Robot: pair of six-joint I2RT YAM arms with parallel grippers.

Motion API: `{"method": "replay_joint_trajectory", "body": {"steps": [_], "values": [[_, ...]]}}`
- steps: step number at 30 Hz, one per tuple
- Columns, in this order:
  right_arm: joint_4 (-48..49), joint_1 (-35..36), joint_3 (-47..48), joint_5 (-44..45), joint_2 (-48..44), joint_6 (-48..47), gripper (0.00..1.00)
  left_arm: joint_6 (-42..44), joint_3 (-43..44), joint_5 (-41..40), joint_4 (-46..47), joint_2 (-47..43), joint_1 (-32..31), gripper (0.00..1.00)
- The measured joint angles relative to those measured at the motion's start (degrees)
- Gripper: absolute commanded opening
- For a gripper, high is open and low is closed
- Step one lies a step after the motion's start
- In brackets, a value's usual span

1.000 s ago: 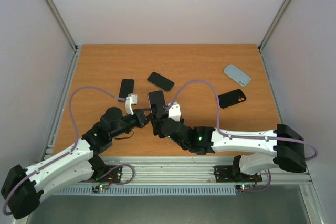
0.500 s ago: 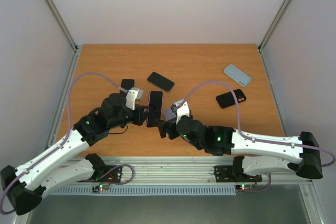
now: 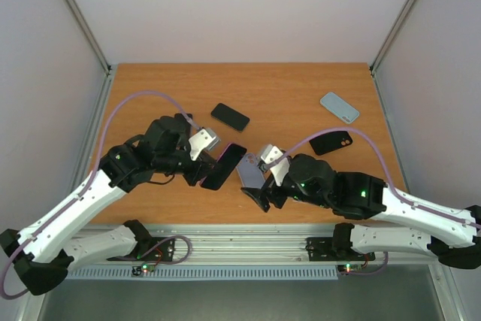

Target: Put the phone into the phone case

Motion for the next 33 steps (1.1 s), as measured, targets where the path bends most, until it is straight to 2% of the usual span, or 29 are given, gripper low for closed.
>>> {"method": "replay_joint_trajectory", "body": {"steps": [10, 17, 20, 24, 29, 33], "values": [[-10.99, -1.49, 10.88, -8.41, 4.04, -13.57, 0.98, 18.84, 6.10, 10.43, -9.51, 4.61, 0.00, 0.00], [-15.82, -5.25, 16.85, -15.74, 10.97, -19.30, 0.86, 26.12, 6.60, 13.62, -11.37, 5.88, -0.02, 0.00], [-17.38, -8.48, 17.66, -19.91, 12.98, -20.44, 0.79, 27.96, 4.66, 14.03, -10.99, 4.39, -0.02, 0.00], [-18.73, -11.06, 20.06, -24.22, 16.55, -21.57, 0.58, 29.53, 1.97, 14.84, -10.67, 1.84, -0.02, 0.01], [-19.69, -11.65, 22.14, -29.22, 21.05, -23.10, 0.39, 30.36, 0.50, 15.13, -9.75, 0.26, -0.02, 0.00], [-20.39, -12.35, 22.67, -33.09, 23.74, -24.20, 0.33, 30.38, 0.13, 15.17, -9.14, 0.20, -0.02, 0.00]]}}
